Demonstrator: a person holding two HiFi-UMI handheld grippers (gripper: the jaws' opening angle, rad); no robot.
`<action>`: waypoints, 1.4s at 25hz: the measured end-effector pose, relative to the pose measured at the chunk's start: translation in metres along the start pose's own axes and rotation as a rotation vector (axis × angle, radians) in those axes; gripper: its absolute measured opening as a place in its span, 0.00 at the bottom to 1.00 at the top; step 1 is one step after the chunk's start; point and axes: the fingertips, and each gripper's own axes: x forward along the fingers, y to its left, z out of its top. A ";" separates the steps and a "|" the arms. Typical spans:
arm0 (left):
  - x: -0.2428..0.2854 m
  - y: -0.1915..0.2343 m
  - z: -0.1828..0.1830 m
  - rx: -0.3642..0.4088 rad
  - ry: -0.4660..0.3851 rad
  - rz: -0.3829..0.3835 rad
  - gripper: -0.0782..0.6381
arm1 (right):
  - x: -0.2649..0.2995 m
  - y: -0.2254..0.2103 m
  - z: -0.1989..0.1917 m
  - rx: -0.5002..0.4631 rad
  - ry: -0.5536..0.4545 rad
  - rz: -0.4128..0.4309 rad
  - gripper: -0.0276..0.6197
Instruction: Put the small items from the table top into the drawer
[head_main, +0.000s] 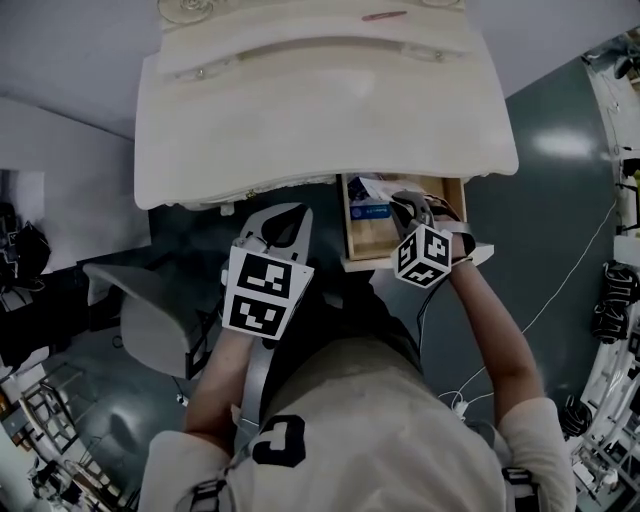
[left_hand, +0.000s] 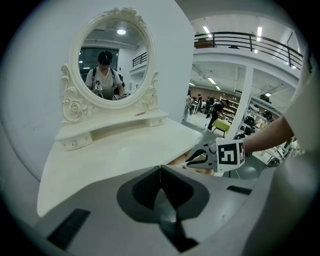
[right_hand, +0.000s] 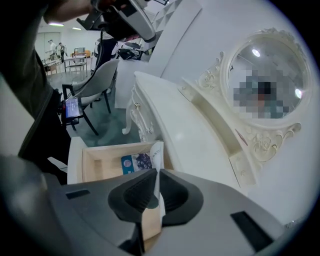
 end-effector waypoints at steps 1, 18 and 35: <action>-0.001 0.001 -0.001 -0.001 0.001 0.001 0.19 | 0.002 -0.001 -0.001 -0.003 0.005 -0.007 0.11; 0.004 0.016 -0.020 -0.025 0.041 -0.004 0.19 | 0.057 -0.001 -0.019 0.019 0.093 -0.025 0.11; -0.009 0.025 -0.029 -0.009 0.054 0.000 0.19 | 0.088 0.014 -0.026 0.106 0.157 0.015 0.11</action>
